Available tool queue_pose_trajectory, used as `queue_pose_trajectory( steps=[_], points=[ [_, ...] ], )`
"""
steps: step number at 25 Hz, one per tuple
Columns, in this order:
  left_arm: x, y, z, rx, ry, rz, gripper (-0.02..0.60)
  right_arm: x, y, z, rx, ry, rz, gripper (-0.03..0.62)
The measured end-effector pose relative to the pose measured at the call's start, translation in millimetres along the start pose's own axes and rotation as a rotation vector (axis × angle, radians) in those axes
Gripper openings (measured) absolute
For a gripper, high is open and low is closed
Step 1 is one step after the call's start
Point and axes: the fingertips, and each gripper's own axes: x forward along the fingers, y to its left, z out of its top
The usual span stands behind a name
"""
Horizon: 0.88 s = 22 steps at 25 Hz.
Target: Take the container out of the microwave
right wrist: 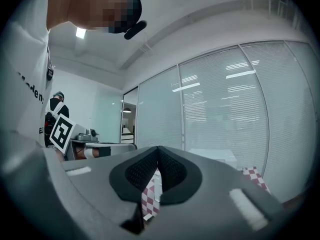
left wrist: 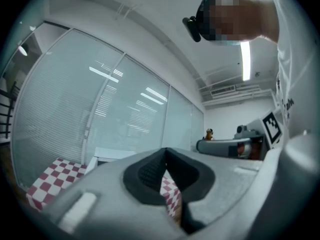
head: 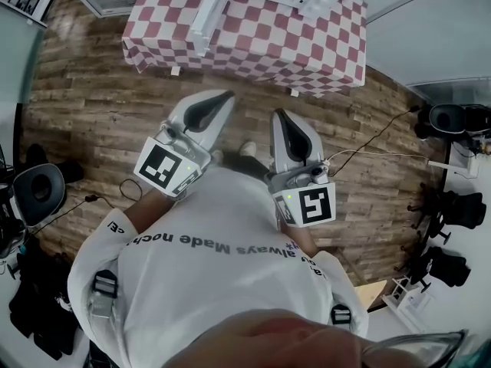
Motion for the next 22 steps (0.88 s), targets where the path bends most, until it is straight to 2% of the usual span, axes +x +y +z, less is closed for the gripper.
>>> queue_pose_trajectory(
  steps=[5, 12, 22],
  points=[
    [12.5, 2.8, -1.4, -0.004, 0.003, -0.028, 0.003, 5.5, -12.5, -1.1, 0.004, 0.001, -0.022, 0.002],
    [44.1, 5.6, -5.8, -0.015, -0.001, -0.023, 0.003, 16.1, -40.3, -5.5, 0.01, -0.001, -0.011, 0.002],
    [141.1, 24.6, -10.9, 0.0, 0.0, 0.005, 0.003, 41.6, -142.3, -4.2, 0.018, -0.011, -0.006, 0.0]
  ],
)
